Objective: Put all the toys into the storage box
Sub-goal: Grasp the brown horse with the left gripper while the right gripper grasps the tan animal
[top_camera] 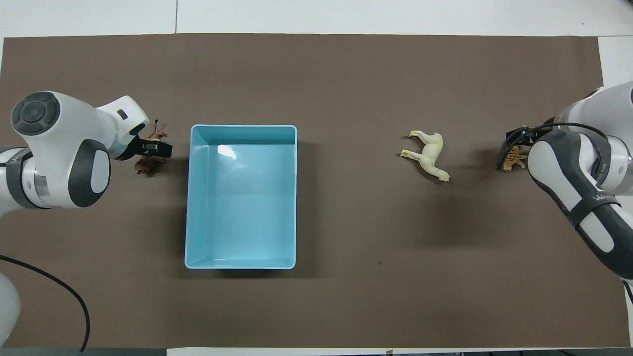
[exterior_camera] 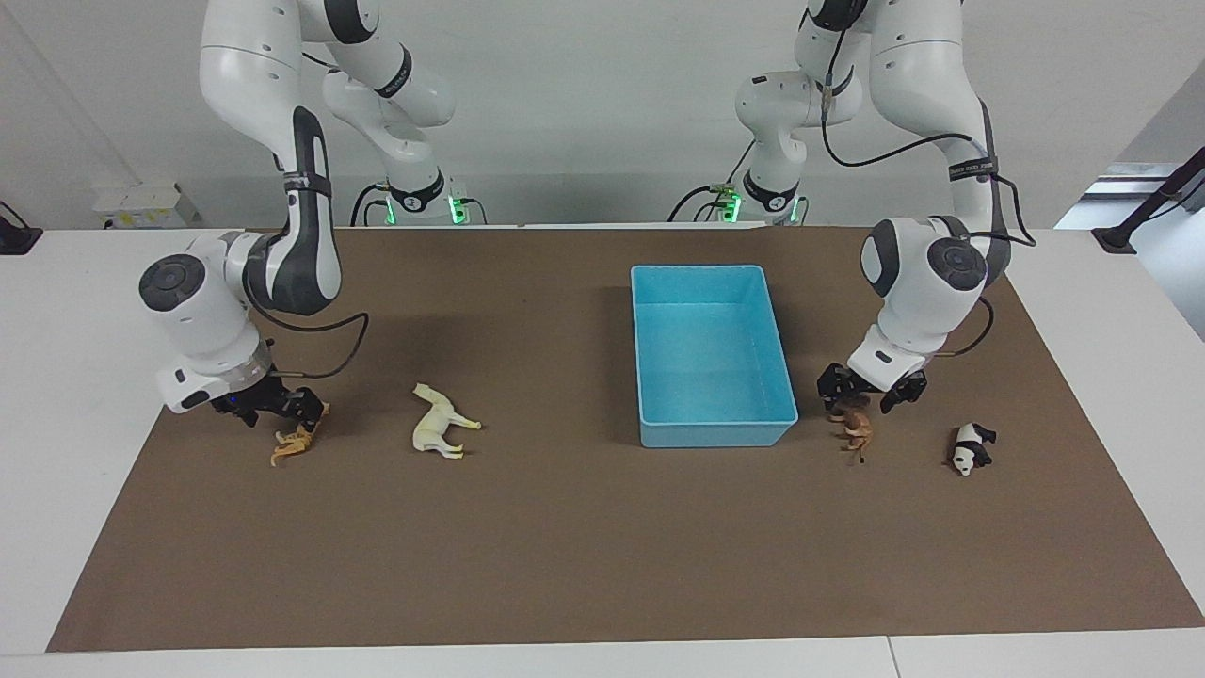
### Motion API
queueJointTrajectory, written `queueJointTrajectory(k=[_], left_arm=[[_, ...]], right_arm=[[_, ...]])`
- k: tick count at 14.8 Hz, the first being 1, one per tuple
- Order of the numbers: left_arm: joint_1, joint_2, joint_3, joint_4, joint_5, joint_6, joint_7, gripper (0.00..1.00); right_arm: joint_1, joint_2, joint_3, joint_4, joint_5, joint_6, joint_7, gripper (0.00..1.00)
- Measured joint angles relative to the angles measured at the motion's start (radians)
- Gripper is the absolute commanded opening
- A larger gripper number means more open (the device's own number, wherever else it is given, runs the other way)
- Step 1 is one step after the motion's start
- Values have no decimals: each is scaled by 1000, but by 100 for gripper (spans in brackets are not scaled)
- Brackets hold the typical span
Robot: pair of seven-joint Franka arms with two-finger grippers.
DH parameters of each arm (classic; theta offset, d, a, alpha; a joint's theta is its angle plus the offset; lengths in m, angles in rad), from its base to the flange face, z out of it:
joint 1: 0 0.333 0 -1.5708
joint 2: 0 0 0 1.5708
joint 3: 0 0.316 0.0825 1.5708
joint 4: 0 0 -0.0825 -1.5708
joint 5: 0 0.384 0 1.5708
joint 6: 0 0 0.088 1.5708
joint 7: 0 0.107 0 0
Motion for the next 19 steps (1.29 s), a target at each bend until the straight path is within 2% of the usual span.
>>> queueJointTrajectory(k=[1,2,3,4,5,6,9,10,13,14,17,19], left_arm=[[0,5,0,-4,0,9,0,98],[0,10,0,-9,0,19,0,90],[0,13,0,-15,0,25,0,87],[0,15,0,-21,0,31,0,81],[0,17,0,-26,0,33,0,71],[0,18,0,-29,0,34,0,59],[0,18,0,-33,0,35,-1,6],[0,18,0,-32,0,36,-3,3],[0,18,0,-1,0,15,-15,2],[-1,17,0,44,0,-50,-21,2],[-25,0,-5,266,0,-344,-84,2],[-70,-48,-11,358,2,-483,-174,6]], right_arm=[[2,11,0,0,0,10,0,100],[6,20,0,0,0,23,0,100],[12,27,0,0,0,30,0,94],[17,34,0,0,0,39,0,79],[21,39,0,0,0,44,0,48],[24,42,0,0,0,48,0,0],[24,46,0,0,0,51,0,0],[24,46,0,-1,0,51,0,0],[25,45,0,0,2,49,0,0],[25,44,0,2,2,45,0,0],[25,43,0,24,2,4,0,0],[28,37,3,73,2,-66,0,0]])
